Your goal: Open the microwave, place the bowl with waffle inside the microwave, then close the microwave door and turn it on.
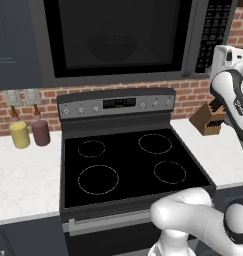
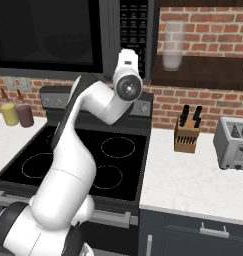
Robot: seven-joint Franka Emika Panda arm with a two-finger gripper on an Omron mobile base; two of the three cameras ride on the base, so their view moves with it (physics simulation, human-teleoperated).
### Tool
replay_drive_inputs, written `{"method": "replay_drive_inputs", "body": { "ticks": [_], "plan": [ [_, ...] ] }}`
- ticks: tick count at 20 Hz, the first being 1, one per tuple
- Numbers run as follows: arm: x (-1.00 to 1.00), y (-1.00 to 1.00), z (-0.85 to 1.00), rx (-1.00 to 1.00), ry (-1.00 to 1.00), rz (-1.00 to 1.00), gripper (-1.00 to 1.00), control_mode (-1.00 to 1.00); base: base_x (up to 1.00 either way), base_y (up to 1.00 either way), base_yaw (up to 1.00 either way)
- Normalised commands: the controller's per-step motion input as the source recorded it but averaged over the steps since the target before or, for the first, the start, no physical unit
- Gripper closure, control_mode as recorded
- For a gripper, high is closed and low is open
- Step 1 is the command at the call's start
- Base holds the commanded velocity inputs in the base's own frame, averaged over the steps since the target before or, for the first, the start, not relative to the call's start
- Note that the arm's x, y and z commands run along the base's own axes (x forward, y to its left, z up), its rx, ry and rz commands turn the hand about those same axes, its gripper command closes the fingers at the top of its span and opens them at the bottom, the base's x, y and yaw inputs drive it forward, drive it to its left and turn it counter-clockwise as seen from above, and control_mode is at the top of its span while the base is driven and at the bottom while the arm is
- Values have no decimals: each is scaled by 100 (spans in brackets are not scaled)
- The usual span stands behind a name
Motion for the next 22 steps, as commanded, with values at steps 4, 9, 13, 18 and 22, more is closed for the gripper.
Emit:
{"method": "replay_drive_inputs", "body": {
  "ticks": [4, 9, 13, 18, 22],
  "plan": [
    [53, -3, -6, 16, -4, 0, 100, -100, 0, 0, 0],
    [44, -9, 0, 20, -7, 0, 100, -100, 0, 0, 0],
    [38, -3, 5, 18, -9, 1, 100, -100, 0, 0, 0],
    [51, 0, 3, 7, -5, 3, 100, -100, 0, 0, 0],
    [79, 3, 19, -3, 0, 10, 100, -100, 0, 0, 0]
  ]
}}
